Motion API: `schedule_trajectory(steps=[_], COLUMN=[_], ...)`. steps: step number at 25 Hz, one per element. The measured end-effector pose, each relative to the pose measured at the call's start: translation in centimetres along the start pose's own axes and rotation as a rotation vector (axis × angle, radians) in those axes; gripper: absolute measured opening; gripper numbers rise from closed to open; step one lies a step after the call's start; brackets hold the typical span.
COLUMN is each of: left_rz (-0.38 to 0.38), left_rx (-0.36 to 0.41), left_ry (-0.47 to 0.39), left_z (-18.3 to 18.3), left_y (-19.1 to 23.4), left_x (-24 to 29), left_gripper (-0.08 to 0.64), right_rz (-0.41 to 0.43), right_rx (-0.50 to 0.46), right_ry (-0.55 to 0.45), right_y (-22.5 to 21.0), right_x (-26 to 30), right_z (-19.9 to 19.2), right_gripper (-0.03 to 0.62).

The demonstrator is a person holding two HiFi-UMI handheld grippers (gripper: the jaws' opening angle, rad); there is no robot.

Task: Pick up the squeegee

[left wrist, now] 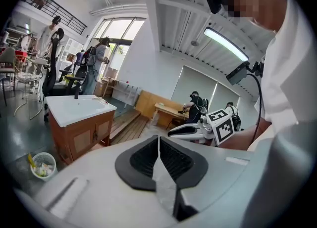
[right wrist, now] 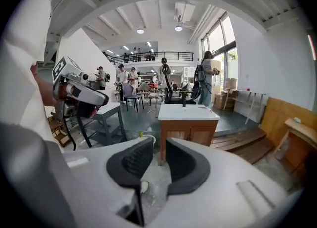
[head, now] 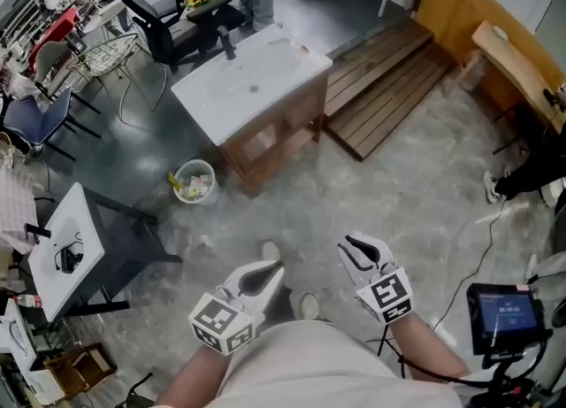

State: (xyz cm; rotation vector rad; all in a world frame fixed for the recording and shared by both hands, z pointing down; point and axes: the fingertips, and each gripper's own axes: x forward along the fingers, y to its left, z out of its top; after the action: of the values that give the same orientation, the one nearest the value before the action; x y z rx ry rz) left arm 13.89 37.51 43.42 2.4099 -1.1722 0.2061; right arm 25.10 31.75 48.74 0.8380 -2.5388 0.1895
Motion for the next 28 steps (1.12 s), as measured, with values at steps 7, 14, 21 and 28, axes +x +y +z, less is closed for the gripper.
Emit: schedule_trajectory(steps=[7, 14, 21, 28], left_rz=[-0.066, -0.191, -0.153, -0.016], left_rx=[-0.031, 0.015, 0.029, -0.013], left_ry=[-0.006, 0.005, -0.065, -0.079], left_z=[4.3, 10.2, 14.4, 15.8], left_y=[9.7, 18.9, 25.8, 31.6], left_x=[4.5, 7.4, 8.4, 9.4], left_gripper=[0.034, 0.008, 0.008, 0.008], right_rz=[-0.066, -0.131, -0.129, -0.102], right_rx=[-0.005, 0.025, 0.014, -0.023], right_ry=[0.024, 0.0, 0.019, 0.022], right_y=[-5.9, -11.6, -15.7, -21.9], right_x=[8.3, 17.7, 24.5, 32.5], right_z=[4.7, 11.9, 15.0, 16.3], right_gripper=[0.075, 0.075, 0.075, 0.075])
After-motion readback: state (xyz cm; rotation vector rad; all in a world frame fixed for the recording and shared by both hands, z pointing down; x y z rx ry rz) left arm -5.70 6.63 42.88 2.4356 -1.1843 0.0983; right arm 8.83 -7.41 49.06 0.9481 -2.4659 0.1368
